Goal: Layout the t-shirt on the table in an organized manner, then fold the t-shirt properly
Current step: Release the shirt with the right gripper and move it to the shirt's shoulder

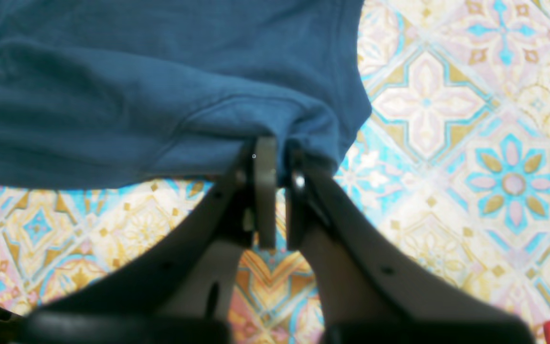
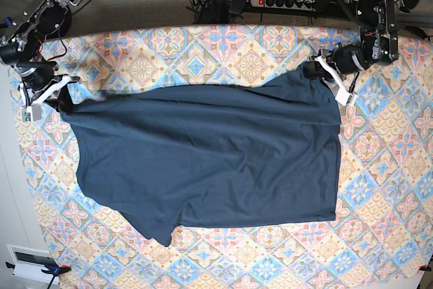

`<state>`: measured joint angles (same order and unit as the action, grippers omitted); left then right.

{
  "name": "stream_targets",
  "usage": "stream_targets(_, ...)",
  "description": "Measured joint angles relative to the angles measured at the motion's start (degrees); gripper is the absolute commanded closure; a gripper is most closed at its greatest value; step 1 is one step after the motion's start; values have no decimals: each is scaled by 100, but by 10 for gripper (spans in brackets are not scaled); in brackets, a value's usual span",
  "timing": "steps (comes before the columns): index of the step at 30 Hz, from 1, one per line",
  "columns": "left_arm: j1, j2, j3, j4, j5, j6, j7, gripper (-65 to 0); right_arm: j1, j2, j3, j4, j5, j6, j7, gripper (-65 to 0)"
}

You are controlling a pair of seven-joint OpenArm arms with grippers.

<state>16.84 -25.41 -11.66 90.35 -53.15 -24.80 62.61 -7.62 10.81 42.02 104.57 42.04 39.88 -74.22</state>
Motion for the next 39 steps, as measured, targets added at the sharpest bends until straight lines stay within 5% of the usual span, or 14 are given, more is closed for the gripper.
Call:
stream_targets(12,-299,-1021,-1926,402,-1178,-55,901,0,-243,46,94,42,57,39,-63,-2)
stream_targets(19,-258,-1060,-1547,61,-1097,-50,870,0,-225,61,-345,2,-70,15,-17,-2)
stream_targets(30,-256,-966,-804,-223,-442,-33,404,0,195,13,-1394,-632,-2415,39,168,-3)
stream_targets(35,-273,-837,-839,-225,-387,-31,398,0,1449,63,-1672,-1108,-2218,39,1217,-4)
stream_targets(39,-269,-837,-844,-227,-387,-33,293,0,1429,33,-1646,-1808,-2555,17,1152,-51)
